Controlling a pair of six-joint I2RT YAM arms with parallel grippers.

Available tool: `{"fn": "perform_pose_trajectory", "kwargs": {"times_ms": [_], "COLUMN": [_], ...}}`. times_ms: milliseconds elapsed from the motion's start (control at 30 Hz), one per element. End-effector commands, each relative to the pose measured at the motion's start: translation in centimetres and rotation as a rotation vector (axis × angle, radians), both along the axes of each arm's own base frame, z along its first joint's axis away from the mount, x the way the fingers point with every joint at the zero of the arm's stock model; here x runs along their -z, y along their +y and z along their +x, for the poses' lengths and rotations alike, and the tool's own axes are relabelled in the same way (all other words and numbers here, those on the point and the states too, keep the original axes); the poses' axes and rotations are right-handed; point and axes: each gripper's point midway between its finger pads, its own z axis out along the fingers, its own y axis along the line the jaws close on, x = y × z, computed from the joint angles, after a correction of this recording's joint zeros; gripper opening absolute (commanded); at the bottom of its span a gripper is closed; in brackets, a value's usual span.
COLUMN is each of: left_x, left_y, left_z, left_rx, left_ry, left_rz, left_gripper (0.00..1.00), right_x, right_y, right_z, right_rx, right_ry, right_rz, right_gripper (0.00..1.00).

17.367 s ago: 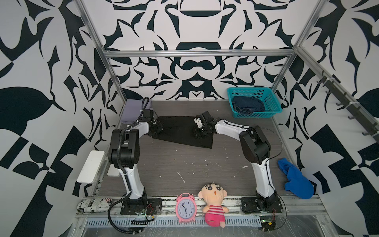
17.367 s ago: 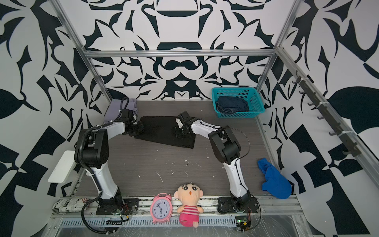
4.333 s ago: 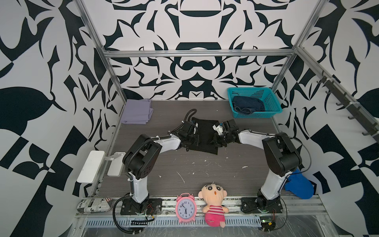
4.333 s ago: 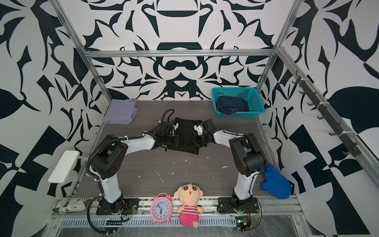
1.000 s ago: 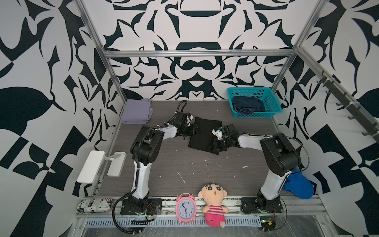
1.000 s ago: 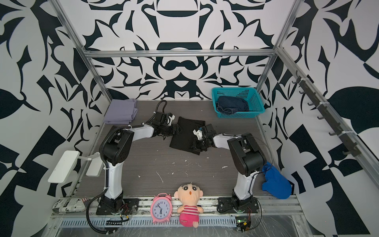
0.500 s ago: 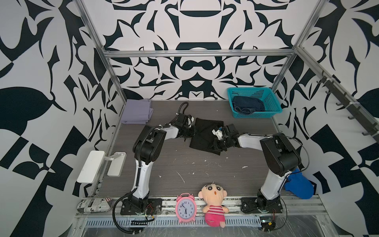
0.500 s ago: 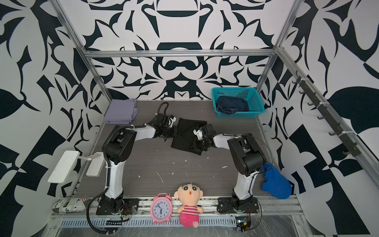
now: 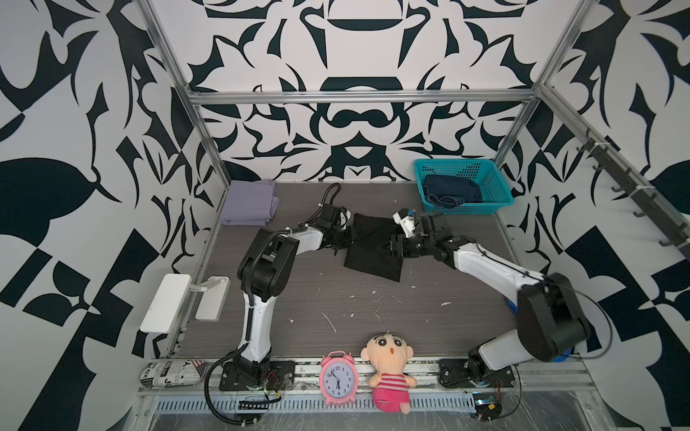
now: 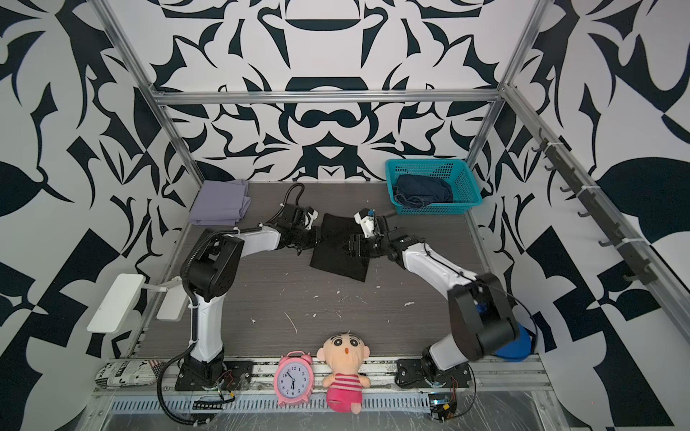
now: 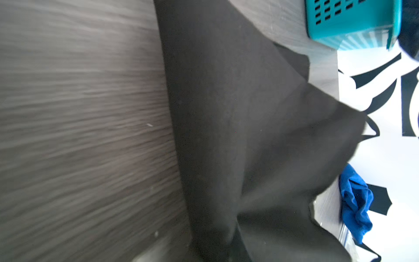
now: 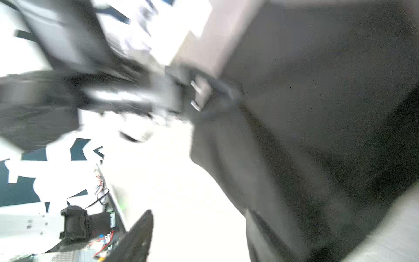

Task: Fold and stack skirts
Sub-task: Pick up the skirt.

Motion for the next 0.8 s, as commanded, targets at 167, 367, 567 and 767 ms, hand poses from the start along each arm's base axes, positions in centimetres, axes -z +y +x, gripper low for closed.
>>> {"fn": "perform_pose_trajectory", "kwargs": {"times_ms": [167,367,567,767], "left_x": [-2.9,-6.6,-11.3,-13.2], "left_y": [2.4,5.0,9.8,12.6], "left_z": [1.7,4.7,8.9,10.5], "left_rx": [-0.109,-0.151,-0.191,-0.067], "left_ry": [-0.016,-0.134,-0.250,-0.282], "left_rz": [0.070,0.170,0.219,0.419], "left_gripper": [0.00,0.00,0.00,0.00], "right_x": [-5.1,-2.8,-1.4,0.1], "right_y": [-4.1,-2.7,-0.8,1.0], "right_z": [1.7,2.2,2.6,2.9], "right_rx": [0.185,0.140,0.030,-0.033], "right_ry": [-0.228,-0.147,-0.078,-0.047], "right_rz": [0.016,0.067,0.065,0.005], "right_gripper": [0.78,0.77,0.87,0.99]}}
